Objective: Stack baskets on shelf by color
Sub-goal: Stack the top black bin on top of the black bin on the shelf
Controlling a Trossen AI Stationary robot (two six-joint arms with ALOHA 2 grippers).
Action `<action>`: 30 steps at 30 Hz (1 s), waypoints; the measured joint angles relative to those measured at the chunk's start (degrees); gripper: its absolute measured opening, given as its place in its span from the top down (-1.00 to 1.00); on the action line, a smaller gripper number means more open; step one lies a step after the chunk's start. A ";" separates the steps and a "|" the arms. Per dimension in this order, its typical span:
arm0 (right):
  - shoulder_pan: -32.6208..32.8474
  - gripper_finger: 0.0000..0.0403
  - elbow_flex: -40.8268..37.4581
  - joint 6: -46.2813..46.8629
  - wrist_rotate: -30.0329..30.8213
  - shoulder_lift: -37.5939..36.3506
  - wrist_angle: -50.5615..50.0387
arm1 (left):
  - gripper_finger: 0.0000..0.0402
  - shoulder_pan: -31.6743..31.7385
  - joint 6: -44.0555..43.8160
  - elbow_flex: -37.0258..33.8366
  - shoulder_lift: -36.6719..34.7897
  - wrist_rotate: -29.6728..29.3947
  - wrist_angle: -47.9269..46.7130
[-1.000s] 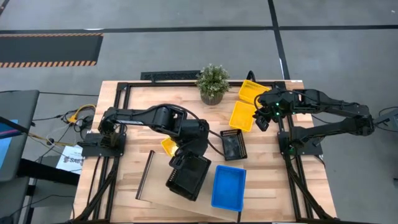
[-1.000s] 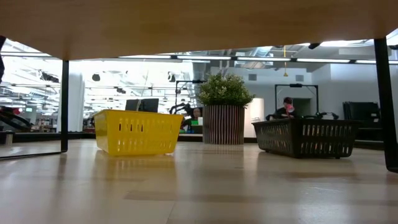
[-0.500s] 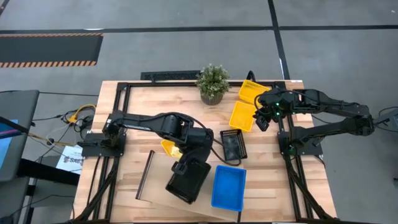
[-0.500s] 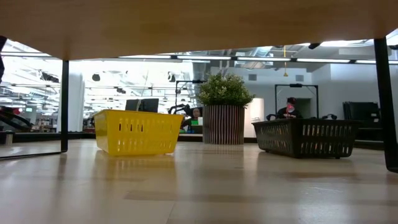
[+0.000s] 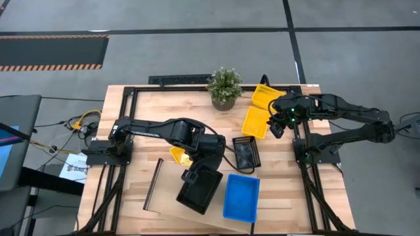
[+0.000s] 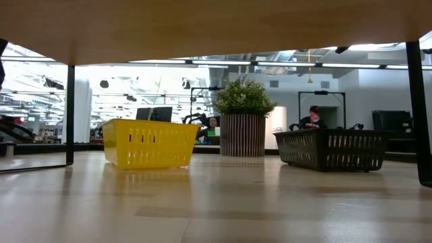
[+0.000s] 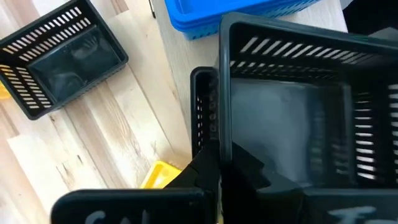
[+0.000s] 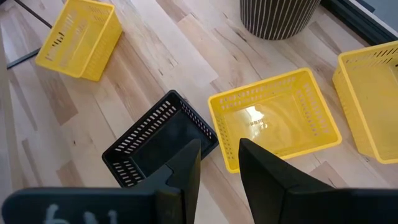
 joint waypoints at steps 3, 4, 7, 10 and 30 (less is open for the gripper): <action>0.02 0.34 0.00 0.00 0.00 -0.02 0.00 | 0.92 0.00 0.43 -0.01 0.00 0.09 -0.02; -0.01 0.34 0.00 0.02 0.00 0.00 0.00 | 0.90 0.00 0.46 0.01 0.00 0.28 -0.02; 0.01 0.34 0.00 0.00 0.00 -0.01 0.00 | 0.82 -0.01 0.48 -0.01 0.00 0.35 -0.02; -0.01 0.33 0.00 0.00 0.00 0.00 0.00 | 0.73 -0.01 0.48 0.00 0.00 0.39 -0.02; -17.90 0.42 -7.22 0.51 8.48 20.22 -1.36 | 0.39 2.12 -7.73 2.85 -0.24 0.22 -2.63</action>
